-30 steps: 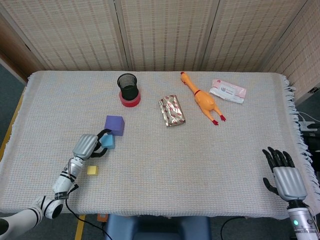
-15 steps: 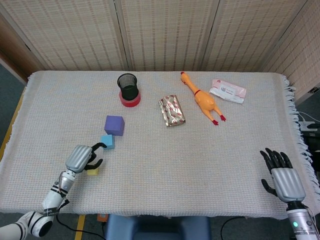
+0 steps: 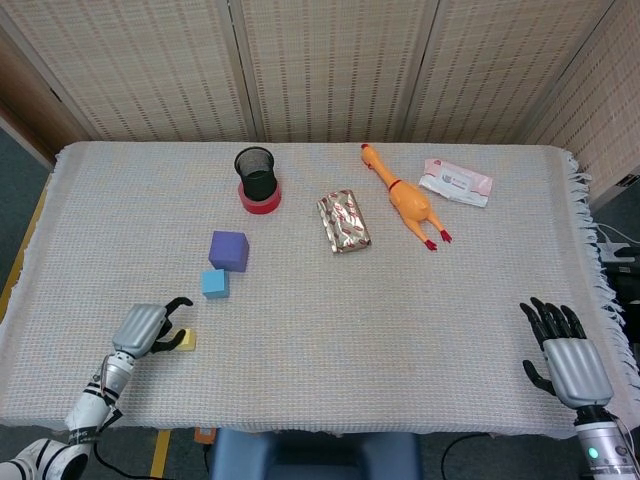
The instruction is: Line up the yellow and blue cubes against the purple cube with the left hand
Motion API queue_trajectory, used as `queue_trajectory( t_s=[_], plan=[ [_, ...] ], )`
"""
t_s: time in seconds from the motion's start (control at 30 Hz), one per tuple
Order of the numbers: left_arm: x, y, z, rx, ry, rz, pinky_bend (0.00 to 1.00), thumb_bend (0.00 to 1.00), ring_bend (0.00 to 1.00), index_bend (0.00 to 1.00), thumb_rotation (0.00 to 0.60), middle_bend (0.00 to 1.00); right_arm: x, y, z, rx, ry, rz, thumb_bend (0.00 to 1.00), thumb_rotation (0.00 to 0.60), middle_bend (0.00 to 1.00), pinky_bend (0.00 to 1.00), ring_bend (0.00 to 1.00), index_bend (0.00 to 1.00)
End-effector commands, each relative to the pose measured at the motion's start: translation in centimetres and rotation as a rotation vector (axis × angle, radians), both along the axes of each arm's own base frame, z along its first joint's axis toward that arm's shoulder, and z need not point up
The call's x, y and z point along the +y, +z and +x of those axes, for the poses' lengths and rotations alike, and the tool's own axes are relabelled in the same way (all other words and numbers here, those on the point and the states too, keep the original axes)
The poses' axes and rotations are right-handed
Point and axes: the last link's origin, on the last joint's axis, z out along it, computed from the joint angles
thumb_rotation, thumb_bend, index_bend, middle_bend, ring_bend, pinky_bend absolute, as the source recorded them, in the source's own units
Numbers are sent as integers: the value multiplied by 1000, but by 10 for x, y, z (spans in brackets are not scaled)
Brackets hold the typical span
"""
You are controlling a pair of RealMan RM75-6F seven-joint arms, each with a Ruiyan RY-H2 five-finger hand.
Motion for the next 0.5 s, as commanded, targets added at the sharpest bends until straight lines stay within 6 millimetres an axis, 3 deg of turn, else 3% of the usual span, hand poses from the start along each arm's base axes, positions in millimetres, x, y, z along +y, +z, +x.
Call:
queue_trajectory(
  t_s=[0.03, 0.5],
  plan=[
    [5, 1, -4, 3, 20, -2, 1000, 394, 1000, 244, 600, 1000, -1, -1, 0, 2, -2, 2, 101, 600, 0, 0, 0, 0],
    [22, -8, 12, -54, -2, -39, 1000, 395, 1000, 177, 600, 1000, -3, -2, -2, 8, -17, 1, 101, 600, 0, 0, 0, 0]
  ],
)
